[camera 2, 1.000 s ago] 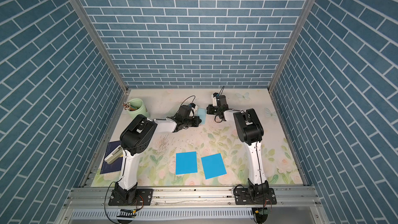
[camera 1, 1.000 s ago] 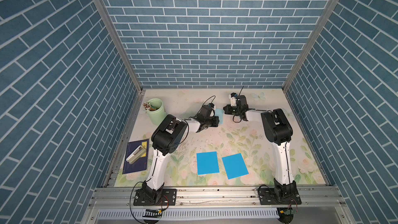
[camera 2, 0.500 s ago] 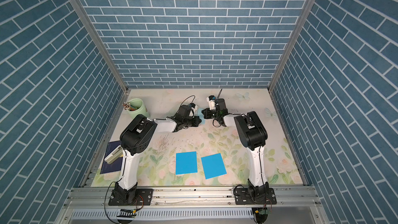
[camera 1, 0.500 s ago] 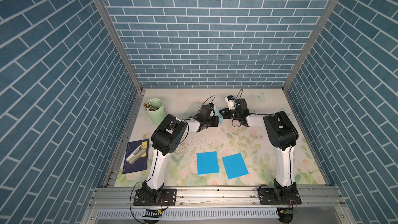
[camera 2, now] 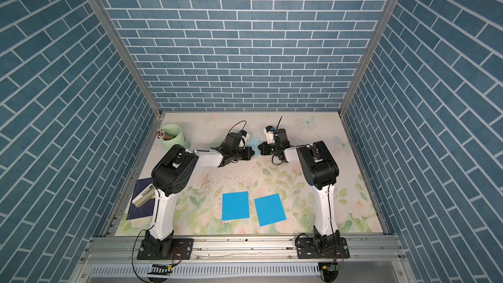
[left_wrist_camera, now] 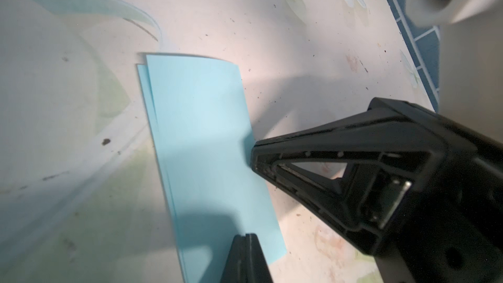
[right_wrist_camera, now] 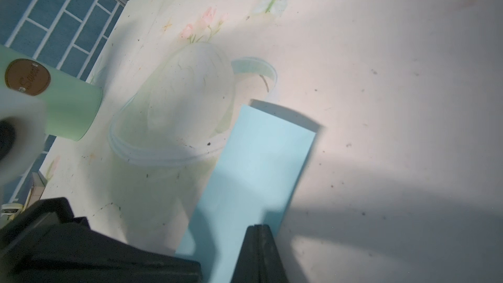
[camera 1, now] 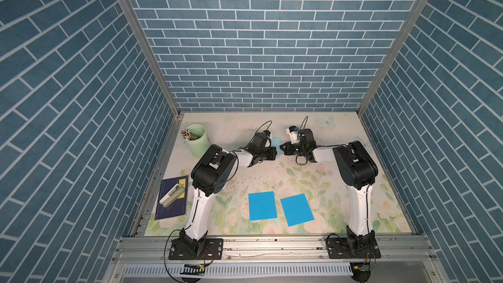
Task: Fold the square paper along the opposite sides
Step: Smooth out the paper at the center of the board.
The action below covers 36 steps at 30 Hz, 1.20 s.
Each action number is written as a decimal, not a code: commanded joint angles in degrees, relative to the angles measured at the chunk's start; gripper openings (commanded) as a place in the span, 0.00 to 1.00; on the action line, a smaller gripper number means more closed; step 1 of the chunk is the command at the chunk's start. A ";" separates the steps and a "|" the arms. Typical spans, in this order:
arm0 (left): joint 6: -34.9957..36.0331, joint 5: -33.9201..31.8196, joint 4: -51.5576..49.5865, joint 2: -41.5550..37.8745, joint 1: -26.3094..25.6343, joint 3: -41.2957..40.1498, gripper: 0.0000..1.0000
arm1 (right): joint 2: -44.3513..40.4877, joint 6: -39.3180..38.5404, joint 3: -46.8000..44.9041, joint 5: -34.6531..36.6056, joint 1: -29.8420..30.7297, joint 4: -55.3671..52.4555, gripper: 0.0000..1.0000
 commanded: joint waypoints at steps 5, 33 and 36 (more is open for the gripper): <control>0.12 -0.71 -6.02 1.13 0.60 -2.24 0.00 | 5.03 -1.86 2.79 2.61 -0.59 -3.07 0.00; -0.11 -0.37 -5.05 0.71 0.74 -3.83 0.00 | 8.52 -0.10 8.15 5.74 -3.14 -6.98 0.00; -0.07 -0.37 -5.05 0.96 0.78 -3.89 0.00 | 9.22 -0.01 9.91 5.65 -3.14 -8.09 0.00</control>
